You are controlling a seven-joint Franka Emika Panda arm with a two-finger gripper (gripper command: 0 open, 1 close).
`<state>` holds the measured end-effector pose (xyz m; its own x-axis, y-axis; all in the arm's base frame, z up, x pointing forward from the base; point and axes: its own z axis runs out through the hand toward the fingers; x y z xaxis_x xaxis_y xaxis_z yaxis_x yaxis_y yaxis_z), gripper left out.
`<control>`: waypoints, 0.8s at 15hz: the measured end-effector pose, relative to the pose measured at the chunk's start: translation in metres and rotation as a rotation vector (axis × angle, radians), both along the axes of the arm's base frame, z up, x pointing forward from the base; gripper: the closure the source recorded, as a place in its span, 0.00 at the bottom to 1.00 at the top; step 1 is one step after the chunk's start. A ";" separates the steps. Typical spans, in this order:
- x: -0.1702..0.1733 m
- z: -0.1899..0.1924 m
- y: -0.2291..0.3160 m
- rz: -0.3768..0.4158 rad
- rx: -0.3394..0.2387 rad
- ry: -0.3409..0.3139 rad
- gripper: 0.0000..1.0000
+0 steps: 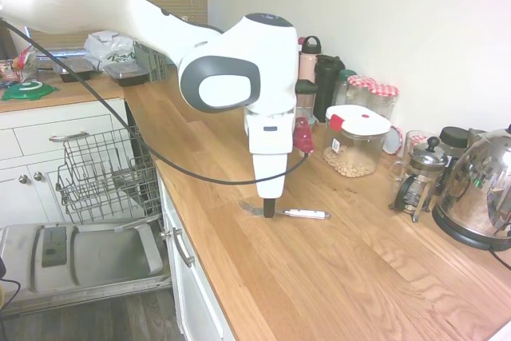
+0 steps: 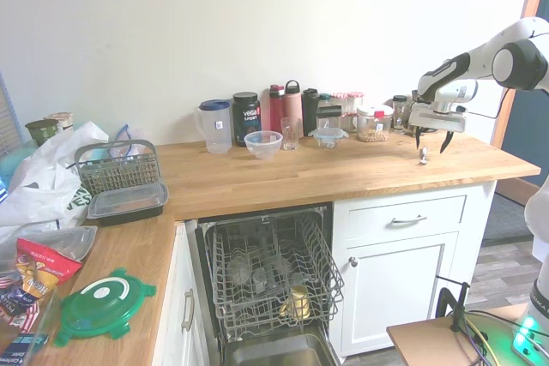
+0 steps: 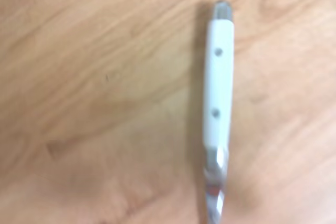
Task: Put the fork in the dishwasher
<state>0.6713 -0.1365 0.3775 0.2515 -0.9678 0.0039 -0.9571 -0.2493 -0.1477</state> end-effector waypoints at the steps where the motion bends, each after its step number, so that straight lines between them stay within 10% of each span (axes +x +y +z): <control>1: 0.004 0.000 -0.001 0.000 -0.002 -0.001 0.00; 2: 0.007 0.000 -0.003 -0.003 -0.004 0.000 1.00; 12: 0.029 -0.019 -0.011 -0.036 -0.020 0.003 1.00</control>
